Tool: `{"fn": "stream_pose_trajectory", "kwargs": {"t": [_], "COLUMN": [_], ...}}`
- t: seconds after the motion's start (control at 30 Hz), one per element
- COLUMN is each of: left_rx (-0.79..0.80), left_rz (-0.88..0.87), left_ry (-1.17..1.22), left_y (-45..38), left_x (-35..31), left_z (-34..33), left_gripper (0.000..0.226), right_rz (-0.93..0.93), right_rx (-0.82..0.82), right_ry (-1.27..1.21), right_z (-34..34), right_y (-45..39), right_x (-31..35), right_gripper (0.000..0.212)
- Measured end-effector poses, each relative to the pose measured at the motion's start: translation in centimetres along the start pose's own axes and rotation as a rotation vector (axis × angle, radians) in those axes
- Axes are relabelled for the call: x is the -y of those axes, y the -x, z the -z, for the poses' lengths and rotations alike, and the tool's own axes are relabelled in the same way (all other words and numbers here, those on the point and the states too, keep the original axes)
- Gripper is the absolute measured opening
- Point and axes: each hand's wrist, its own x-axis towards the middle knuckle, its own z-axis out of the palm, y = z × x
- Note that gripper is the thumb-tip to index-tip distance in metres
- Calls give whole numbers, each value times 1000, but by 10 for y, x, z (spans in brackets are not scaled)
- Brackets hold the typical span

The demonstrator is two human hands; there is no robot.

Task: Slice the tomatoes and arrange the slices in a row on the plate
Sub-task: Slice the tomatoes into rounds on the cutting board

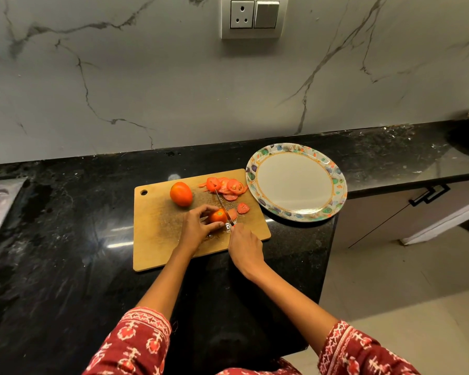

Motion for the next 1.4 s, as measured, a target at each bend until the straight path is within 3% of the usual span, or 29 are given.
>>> {"fn": "stream_pose_trajectory", "kwargs": {"t": [0.47,1.1,1.4], "left_rx": [-10,2,12], "left_rz": [-47,-55,-34], "left_ry": [-53,-54,-36], "left_y": [2,0,-1], "left_x": [0,-1,-6], "left_z": [-1,2,4], "left_gripper": [38,38,38], "right_rz": [29,76,80], "right_rx": [-22,56,34], "right_ry": [120,25,150], "right_z": [-9,-18,-20], "right_y": [-3,-10,-7], "right_x": [-4,-15,-12], "right_gripper": [28,32,27]}}
